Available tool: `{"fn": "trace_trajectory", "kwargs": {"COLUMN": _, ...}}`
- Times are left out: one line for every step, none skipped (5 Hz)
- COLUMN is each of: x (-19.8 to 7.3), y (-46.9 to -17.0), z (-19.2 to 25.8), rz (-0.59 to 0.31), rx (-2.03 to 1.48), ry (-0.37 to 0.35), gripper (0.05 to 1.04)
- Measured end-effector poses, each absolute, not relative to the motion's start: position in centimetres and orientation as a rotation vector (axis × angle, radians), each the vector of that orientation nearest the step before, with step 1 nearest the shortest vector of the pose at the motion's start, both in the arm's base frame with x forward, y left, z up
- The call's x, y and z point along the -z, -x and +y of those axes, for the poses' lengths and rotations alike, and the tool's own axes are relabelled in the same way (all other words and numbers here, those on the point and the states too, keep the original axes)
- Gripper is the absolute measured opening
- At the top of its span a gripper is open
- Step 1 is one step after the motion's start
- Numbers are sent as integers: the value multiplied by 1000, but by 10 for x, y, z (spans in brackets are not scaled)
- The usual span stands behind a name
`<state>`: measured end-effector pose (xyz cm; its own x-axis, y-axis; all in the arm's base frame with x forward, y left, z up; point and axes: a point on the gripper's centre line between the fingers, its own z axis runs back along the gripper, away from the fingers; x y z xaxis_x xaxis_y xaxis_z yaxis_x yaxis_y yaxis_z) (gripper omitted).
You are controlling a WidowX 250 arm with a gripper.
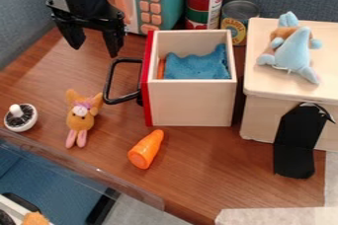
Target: Pick a doll and put in the drawer
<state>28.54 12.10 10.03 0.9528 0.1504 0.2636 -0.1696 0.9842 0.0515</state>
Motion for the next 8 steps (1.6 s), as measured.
{"fn": "trace_trajectory", "kwargs": {"x": -90, "y": -283, "z": 120, "rz": -233, "rx": -166, "ry": -64, "gripper": 1000}}
{"fn": "trace_trajectory", "kwargs": {"x": -81, "y": -274, "z": 118, "rz": -229, "rx": -194, "ry": -70, "gripper": 1000}}
{"fn": "trace_trajectory", "kwargs": {"x": -78, "y": -264, "z": 113, "rz": -229, "rx": -172, "ry": -70, "gripper": 1000}}
{"fn": "trace_trajectory", "kwargs": {"x": -63, "y": -254, "z": 115, "rz": -230, "rx": -148, "ry": -116, "gripper": 1000}}
{"fn": "trace_trajectory", "kwargs": {"x": -42, "y": -254, "z": 122, "rz": -215, "rx": -126, "ry": -156, "gripper": 1000}}
{"fn": "trace_trajectory", "kwargs": {"x": -36, "y": -250, "z": 125, "rz": -223, "rx": -101, "ry": -193, "gripper": 1000}}
{"fn": "trace_trajectory", "kwargs": {"x": -34, "y": -238, "z": 133, "rz": -173, "rx": -67, "ry": -205, "gripper": 1000}}
{"fn": "trace_trajectory", "kwargs": {"x": -32, "y": -227, "z": 137, "rz": -133, "rx": -77, "ry": -169, "gripper": 999}}
